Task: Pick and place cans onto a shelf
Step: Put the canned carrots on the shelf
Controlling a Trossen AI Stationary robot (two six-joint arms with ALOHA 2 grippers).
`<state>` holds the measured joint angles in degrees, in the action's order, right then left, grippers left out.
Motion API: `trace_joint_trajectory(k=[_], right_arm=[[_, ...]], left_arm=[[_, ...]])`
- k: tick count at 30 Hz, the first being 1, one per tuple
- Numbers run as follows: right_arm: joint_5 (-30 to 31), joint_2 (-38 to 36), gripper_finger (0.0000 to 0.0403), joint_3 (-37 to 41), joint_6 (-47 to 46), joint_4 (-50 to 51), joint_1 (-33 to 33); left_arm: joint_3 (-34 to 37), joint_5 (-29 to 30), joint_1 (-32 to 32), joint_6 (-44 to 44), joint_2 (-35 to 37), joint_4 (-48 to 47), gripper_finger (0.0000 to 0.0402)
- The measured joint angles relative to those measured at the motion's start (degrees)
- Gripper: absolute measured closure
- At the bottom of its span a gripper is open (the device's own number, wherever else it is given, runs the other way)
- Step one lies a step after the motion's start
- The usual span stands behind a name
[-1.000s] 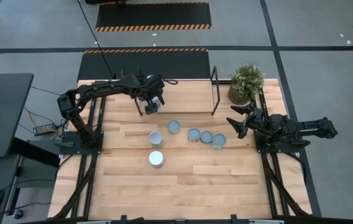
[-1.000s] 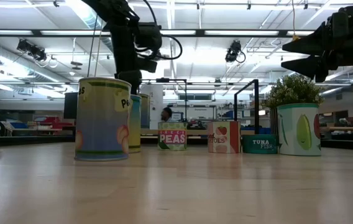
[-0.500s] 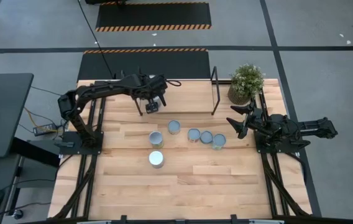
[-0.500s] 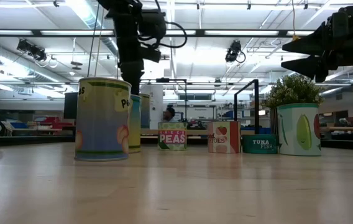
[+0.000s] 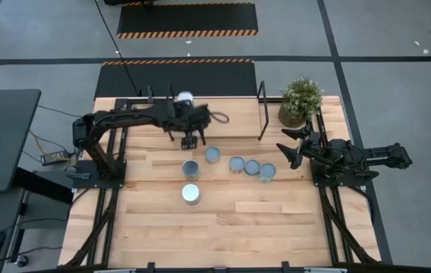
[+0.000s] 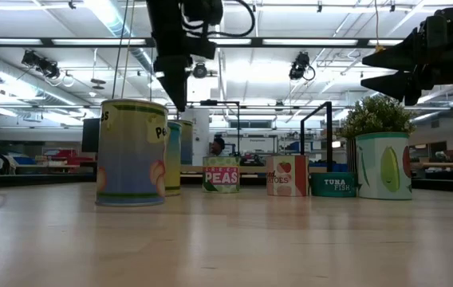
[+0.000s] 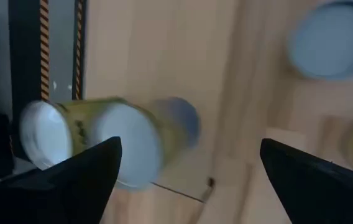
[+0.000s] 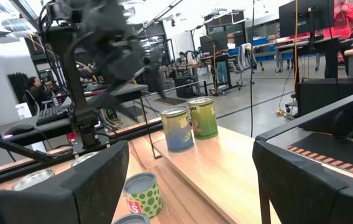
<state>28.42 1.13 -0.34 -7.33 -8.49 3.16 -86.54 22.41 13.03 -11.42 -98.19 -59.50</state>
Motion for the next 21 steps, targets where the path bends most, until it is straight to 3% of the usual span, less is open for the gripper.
trace_joint_trajectory(k=[5, 10, 17, 21], right_arm=[[0.0, 0.0, 0.0053, 0.0, 0.0, 0.0, 0.0], [0.0, 0.0, 0.0053, 0.0, 0.0, 0.0, 0.0], [-0.2, 0.0, 0.0053, 0.0, -1.0, -0.6, 0.0], [-0.2, 0.1, 0.0053, 0.0, -4.3, -6.3, 0.0]], left_arm=[[0.0, 2.0, -6.6, 6.3, 0.4, -4.6, 0.0012], [1.3, 3.5, -14.4, 9.7, 2.7, -3.2, 0.0012], [13.6, 3.7, -23.1, 11.4, 10.7, 7.0, 0.0012], [20.9, 3.7, -26.6, 15.9, 16.5, 11.3, 0.0012]])
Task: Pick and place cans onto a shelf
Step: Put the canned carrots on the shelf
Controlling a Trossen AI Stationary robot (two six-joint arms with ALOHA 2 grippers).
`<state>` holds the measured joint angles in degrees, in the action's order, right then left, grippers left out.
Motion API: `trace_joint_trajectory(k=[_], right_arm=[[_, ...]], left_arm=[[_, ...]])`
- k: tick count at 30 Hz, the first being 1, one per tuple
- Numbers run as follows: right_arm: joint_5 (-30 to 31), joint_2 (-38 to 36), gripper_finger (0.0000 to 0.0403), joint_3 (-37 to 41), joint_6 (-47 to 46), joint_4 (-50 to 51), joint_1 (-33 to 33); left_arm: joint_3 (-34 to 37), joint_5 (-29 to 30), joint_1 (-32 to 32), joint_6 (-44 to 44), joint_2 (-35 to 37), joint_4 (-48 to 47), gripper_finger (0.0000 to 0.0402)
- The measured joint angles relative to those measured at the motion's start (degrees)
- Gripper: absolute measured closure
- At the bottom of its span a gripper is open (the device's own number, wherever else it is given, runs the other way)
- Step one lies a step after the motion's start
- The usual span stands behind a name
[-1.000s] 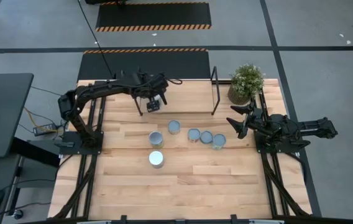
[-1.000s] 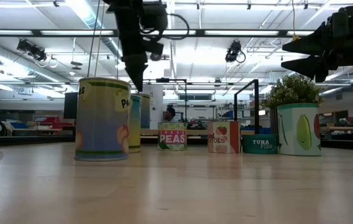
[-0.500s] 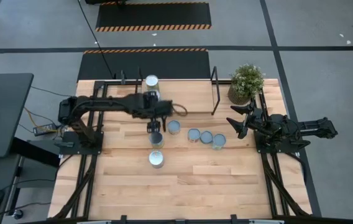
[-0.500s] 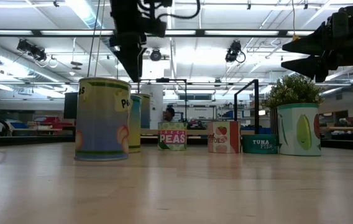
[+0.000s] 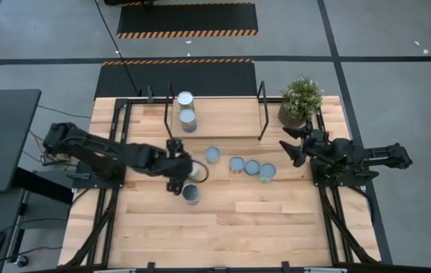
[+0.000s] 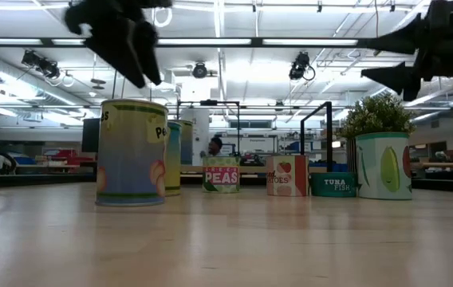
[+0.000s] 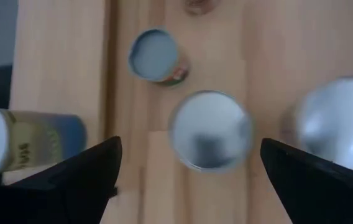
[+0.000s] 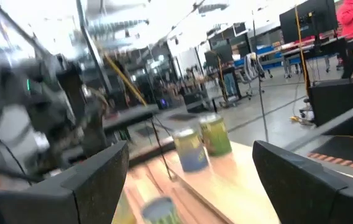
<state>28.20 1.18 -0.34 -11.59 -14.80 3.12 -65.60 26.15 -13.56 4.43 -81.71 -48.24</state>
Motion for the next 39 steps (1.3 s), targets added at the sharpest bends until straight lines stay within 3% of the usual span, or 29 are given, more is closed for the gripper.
trace_joint_trajectory(k=[7, 18, 24, 39], right_arm=[[-4.5, 1.2, 0.0053, 0.0, -2.1, -3.3, -0.1], [-3.8, 7.8, 0.0053, 0.0, -11.4, -5.1, -0.2], [-15.9, 13.4, 0.0053, -0.1, -10.3, -12.5, -0.1], [-9.9, 36.2, 0.0053, -11.1, -5.2, -14.3, 1.7]], left_arm=[[11.0, 0.5, -3.7, 3.7, 10.7, 9.2, 0.0012], [19.3, 4.7, -7.5, 3.4, 21.5, 16.4, 0.0012], [24.6, 9.0, -11.1, 0.4, 26.4, 24.0, 0.0012], [34.5, 8.7, -12.9, -6.6, 30.9, 38.9, 0.0012]])
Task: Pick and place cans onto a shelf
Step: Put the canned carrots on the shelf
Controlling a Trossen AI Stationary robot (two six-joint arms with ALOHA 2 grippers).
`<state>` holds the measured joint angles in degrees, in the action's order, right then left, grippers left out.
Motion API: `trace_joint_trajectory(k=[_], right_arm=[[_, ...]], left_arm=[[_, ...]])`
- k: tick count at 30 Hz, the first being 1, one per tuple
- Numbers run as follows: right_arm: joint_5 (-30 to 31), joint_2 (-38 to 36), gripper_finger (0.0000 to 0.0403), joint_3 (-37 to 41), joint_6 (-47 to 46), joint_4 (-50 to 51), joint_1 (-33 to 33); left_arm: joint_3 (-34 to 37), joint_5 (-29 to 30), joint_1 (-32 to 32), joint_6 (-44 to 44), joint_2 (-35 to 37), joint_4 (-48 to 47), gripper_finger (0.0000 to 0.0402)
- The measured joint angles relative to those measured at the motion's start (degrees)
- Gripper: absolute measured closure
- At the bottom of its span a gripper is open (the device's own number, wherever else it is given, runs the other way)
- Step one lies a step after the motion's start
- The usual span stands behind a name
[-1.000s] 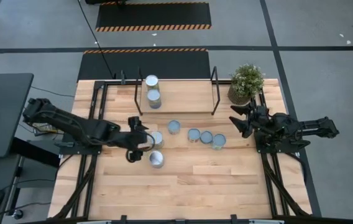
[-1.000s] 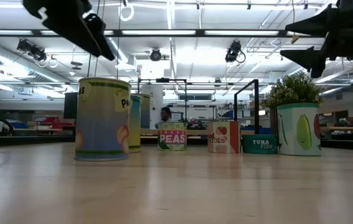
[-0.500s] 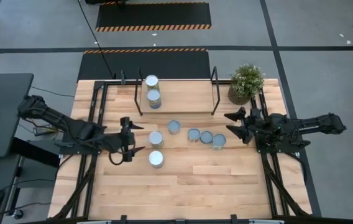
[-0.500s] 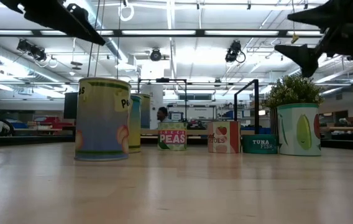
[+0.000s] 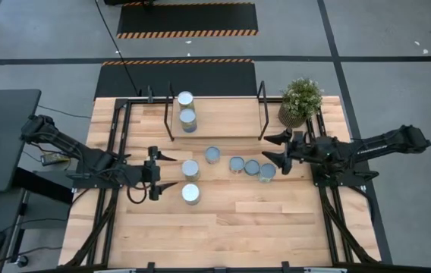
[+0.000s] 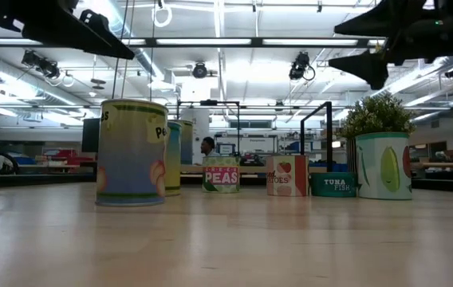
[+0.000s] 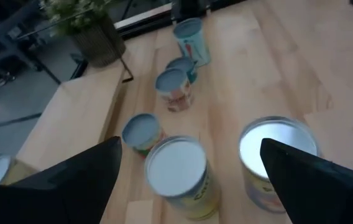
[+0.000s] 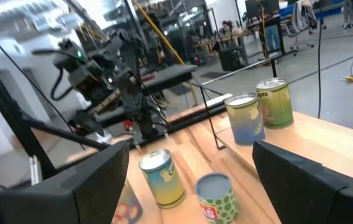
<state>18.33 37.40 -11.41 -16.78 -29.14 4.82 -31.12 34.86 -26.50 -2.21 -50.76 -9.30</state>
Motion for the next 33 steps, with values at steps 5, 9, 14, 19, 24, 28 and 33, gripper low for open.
trace_joint_trajectory(k=[5, 9, 14, 19, 24, 28, 33], right_arm=[[0.0, 8.5, 0.0053, -4.8, 0.9, 0.0, 0.0], [0.0, 15.9, 0.0053, -8.5, 1.9, -1.5, 0.6], [0.0, 24.7, 0.0053, -13.2, 3.9, -3.8, 1.4], [0.0, 33.9, 0.0053, -18.6, 4.8, -3.8, 2.2], [-1.0, 43.1, 0.0053, -24.7, 5.4, -4.1, 2.3], [-1.9, 49.5, 0.0053, -28.8, 7.8, -4.9, 2.2], [-2.1, 56.5, 0.0053, -33.4, 10.6, -5.3, 2.1]], left_arm=[[3.7, -4.0, 0.0, -0.9, 1.1, 3.7, 0.0012], [7.3, -4.0, 0.4, 1.0, 2.6, 7.2, 0.0012], [8.8, -4.0, 1.3, 7.7, 3.8, 6.9, 0.0012], [11.1, -2.4, 2.3, 13.3, 3.7, 6.8, 0.0012], [14.3, 0.7, 4.9, 16.0, 3.5, 8.4, 0.0012], [16.8, 1.2, 7.8, 18.1, 3.5, 9.0, 0.0012], [18.5, 1.0, 10.6, 18.6, 3.5, 10.2, 0.0012]])
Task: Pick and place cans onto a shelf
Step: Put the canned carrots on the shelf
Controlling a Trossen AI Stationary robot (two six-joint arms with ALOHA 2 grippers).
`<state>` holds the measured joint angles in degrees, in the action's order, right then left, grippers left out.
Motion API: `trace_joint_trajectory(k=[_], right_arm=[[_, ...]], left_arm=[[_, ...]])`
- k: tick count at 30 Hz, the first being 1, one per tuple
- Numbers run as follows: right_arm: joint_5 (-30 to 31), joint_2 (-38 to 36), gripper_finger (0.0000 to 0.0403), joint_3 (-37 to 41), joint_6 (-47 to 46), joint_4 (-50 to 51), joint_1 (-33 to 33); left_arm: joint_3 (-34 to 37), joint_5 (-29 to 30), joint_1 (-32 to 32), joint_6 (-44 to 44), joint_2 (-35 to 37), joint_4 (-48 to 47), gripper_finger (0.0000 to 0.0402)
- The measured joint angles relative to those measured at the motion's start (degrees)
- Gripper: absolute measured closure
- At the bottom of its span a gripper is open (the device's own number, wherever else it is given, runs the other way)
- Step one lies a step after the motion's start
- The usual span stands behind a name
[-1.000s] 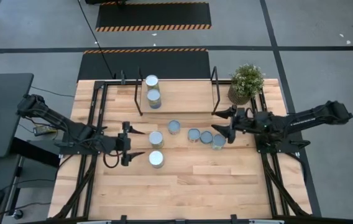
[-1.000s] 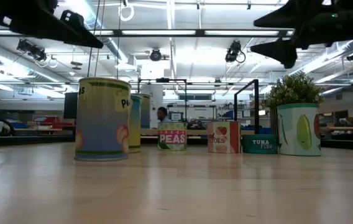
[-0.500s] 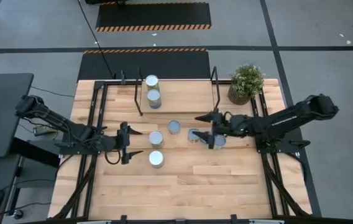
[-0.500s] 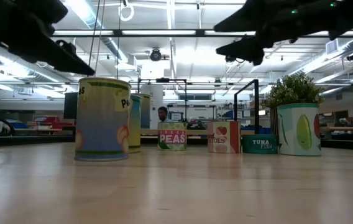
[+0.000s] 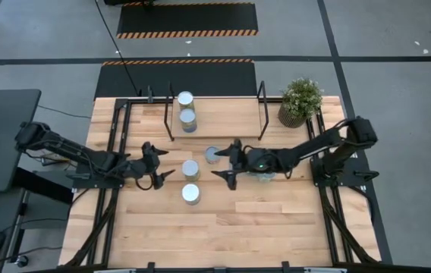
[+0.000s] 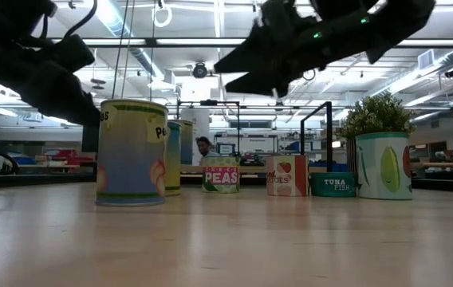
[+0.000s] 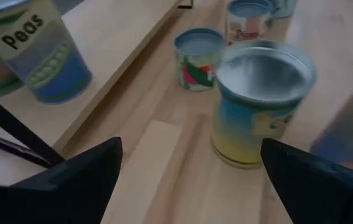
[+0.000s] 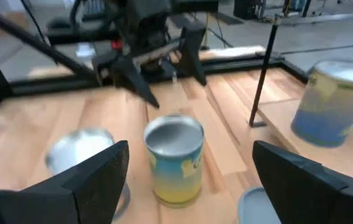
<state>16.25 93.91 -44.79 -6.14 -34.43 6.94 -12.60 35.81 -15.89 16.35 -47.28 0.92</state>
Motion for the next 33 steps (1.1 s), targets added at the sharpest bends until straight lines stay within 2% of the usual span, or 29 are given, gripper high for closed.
trace_joint_trajectory(k=[5, 9, 19, 33], right_arm=[[-0.5, 6.8, 0.0053, -5.1, 0.5, -0.6, -0.1], [-0.8, 10.7, 0.0048, -7.8, 1.4, -0.4, -1.0], [-5.7, 18.6, 0.0006, -14.4, 2.8, -0.3, -3.4], [-5.9, 20.4, 0.0004, -17.4, 5.3, -0.6, -3.1]], left_arm=[[0.0, -0.1, 1.0, 0.0, -0.4, 1.4, 0.0012], [0.0, -2.7, 0.9, -0.1, -1.1, 2.1, 0.0012], [-0.1, -4.2, 1.0, -0.5, -4.9, 5.9, 0.0012], [0.0, -4.5, 0.9, -0.2, -4.9, 7.8, 0.0012]])
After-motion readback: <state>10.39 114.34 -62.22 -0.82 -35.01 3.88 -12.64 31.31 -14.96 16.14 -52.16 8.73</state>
